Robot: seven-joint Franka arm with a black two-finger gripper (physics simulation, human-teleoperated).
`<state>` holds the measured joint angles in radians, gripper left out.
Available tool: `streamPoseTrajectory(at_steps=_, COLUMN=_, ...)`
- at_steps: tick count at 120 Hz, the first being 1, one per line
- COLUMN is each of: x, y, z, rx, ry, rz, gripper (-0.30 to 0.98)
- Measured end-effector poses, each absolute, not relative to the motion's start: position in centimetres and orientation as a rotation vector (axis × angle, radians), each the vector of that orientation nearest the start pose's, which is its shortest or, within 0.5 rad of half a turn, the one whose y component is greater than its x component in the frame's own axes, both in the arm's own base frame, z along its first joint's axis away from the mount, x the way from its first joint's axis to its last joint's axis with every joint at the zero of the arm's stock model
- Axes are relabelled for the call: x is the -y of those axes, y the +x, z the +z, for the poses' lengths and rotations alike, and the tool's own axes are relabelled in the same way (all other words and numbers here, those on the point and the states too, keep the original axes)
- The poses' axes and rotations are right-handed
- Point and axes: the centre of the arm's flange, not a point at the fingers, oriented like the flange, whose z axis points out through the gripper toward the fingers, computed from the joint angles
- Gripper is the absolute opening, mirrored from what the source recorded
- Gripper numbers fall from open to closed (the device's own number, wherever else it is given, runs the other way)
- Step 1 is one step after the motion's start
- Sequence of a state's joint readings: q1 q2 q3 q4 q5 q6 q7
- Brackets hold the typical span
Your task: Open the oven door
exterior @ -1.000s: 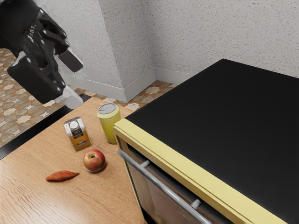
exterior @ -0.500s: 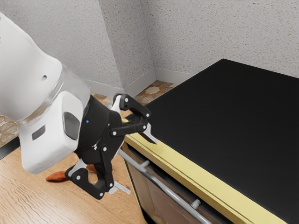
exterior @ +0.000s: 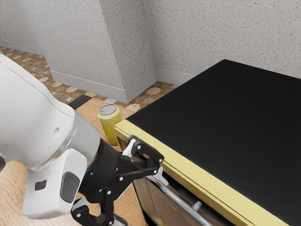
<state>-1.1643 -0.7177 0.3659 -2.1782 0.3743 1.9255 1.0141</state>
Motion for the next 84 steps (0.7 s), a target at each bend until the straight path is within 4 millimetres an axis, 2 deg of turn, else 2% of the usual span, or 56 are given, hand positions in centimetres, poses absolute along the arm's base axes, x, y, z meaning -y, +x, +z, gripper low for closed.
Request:
streamPoseTrajectory(at_steps=15, x=21.1, y=31.9, z=65.7, rx=-2.390, ry=-1.677, rz=-0.594, gripper=0.71)
streamPoseTrajectory(at_steps=24, x=20.7, y=29.9, z=63.9, rx=-2.432, ry=-1.651, rz=-0.574, gripper=0.83)
streamPoseTrajectory(at_steps=27, x=21.2, y=28.1, z=63.9, rx=-2.446, ry=-1.614, rz=-0.568, gripper=0.82)
streamPoseTrajectory(at_steps=30, x=21.7, y=25.7, z=64.1, rx=-2.458, ry=-1.566, rz=-0.564, gripper=0.69)
streamPoseTrajectory(at_steps=32, x=22.2, y=23.3, z=64.4, rx=-2.464, ry=-1.515, rz=-0.565, gripper=0.51)
streamPoseTrajectory(at_steps=34, x=23.4, y=19.7, z=65.1, rx=-2.471, ry=-1.429, rz=-0.569, gripper=0.43)
streamPoseTrajectory(at_steps=36, x=24.9, y=15.1, z=66.9, rx=-2.462, ry=-1.326, rz=-0.604, gripper=0.46)
streamPoseTrajectory(at_steps=38, x=26.3, y=10.9, z=69.7, rx=-2.428, ry=-1.253, rz=-0.648, gripper=0.48)
streamPoseTrajectory(at_steps=40, x=27.7, y=7.6, z=73.9, rx=-2.379, ry=-1.222, rz=-0.703, gripper=0.50)
streamPoseTrajectory(at_steps=41, x=28.9, y=6.3, z=76.8, rx=-2.348, ry=-1.205, rz=-0.736, gripper=0.51)
streamPoseTrajectory(at_steps=44, x=31.7, y=3.8, z=83.9, rx=-2.277, ry=-1.186, rz=-0.809, gripper=0.53)
streamPoseTrajectory(at_steps=46, x=32.7, y=3.7, z=87.8, rx=-2.228, ry=-1.203, rz=-0.853, gripper=0.54)
streamPoseTrajectory(at_steps=48, x=32.4, y=6.3, z=91.4, rx=-2.159, ry=-1.277, rz=-0.894, gripper=0.56)
streamPoseTrajectory(at_steps=50, x=30.9, y=10.6, z=94.2, rx=-2.063, ry=-1.387, rz=-0.921, gripper=0.57)
streamPoseTrajectory(at_steps=52, x=28.7, y=15.9, z=95.9, rx=-1.938, ry=-1.512, rz=-0.919, gripper=0.58)
streamPoseTrajectory(at_steps=54, x=26.6, y=20.6, z=96.9, rx=-1.821, ry=-1.611, rz=-0.902, gripper=0.58)
streamPoseTrajectory(at_steps=56, x=24.2, y=25.1, z=97.1, rx=-1.715, ry=-1.708, rz=-0.870, gripper=0.59)
streamPoseTrajectory(at_steps=60, x=17.1, y=34.2, z=96.3, rx=-1.496, ry=-1.936, rz=-0.779, gripper=0.60)
streamPoseTrajectory(at_steps=65, x=8.6, y=41.7, z=93.6, rx=-1.249, ry=-2.181, rz=-0.645, gripper=0.62)
streamPoseTrajectory(at_steps=69, x=1.8, y=45.4, z=91.0, rx=-1.053, ry=-2.365, rz=-0.533, gripper=0.63)
streamPoseTrajectory(at_steps=73, x=-4.8, y=47.9, z=88.0, rx=-0.855, ry=-2.529, rz=-0.429, gripper=0.63)
streamPoseTrajectory(at_steps=77, x=-11.0, y=49.6, z=84.9, rx=-0.677, ry=-2.670, rz=-0.340, gripper=0.64)
streamPoseTrajectory(at_steps=81, x=-15.6, y=50.2, z=82.2, rx=-0.543, ry=-2.786, rz=-0.276, gripper=0.64)
streamPoseTrajectory(at_steps=84, x=-17.6, y=50.7, z=80.0, rx=-0.483, ry=-2.859, rz=-0.226, gripper=0.65)
